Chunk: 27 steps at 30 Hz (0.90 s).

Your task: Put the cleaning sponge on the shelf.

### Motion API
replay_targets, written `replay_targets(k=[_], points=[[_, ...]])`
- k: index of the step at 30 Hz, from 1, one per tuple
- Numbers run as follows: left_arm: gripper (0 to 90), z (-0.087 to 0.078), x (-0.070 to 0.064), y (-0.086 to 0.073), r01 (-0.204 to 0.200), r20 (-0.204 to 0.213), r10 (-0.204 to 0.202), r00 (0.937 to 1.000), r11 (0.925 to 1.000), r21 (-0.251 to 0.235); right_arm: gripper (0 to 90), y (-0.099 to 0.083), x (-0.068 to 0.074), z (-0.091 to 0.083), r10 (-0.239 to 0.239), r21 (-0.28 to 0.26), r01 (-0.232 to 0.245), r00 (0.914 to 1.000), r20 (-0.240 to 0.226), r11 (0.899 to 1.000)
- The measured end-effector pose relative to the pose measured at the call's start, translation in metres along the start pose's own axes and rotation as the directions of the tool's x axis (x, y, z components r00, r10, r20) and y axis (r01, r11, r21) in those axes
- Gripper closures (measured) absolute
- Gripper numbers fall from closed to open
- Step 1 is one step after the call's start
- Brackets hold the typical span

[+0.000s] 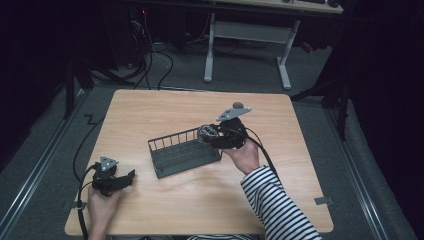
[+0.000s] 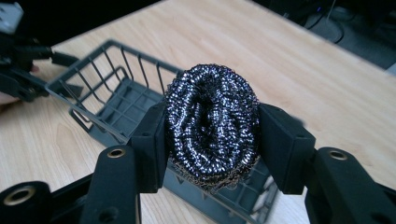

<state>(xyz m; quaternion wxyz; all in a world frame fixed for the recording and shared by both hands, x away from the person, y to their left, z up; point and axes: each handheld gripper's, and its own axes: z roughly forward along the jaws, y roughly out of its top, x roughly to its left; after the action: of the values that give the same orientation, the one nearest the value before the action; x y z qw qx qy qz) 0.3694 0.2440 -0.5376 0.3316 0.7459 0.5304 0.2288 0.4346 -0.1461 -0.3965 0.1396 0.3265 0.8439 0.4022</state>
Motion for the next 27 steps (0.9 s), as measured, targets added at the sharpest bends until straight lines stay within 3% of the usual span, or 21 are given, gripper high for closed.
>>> replay_targets(k=[5,11,19,27], points=[[24.6,0.0,0.0,0.0,0.0,-0.001,0.0,1.0,1.0,-0.001,46.9,-0.003,0.001,0.025,0.007,0.059,-0.007,0.9999,-0.012,0.998],[24.6,0.0,0.0,0.0,0.0,0.001,0.0,1.0,1.0,0.0,46.4,-0.008,0.0,0.044,0.01,0.102,-0.008,0.9998,-0.014,0.995],[24.4,0.0,0.0,0.0,0.0,0.002,0.0,1.0,1.0,0.0,45.2,-0.01,0.0,0.056,0.025,0.144,-0.023,0.9996,-0.011,0.989],[24.4,0.0,0.0,0.0,0.002,0.003,-0.002,1.0,1.0,-0.002,41.3,-0.013,-0.002,0.059,0.031,0.146,-0.03,0.9995,-0.01,0.989]])
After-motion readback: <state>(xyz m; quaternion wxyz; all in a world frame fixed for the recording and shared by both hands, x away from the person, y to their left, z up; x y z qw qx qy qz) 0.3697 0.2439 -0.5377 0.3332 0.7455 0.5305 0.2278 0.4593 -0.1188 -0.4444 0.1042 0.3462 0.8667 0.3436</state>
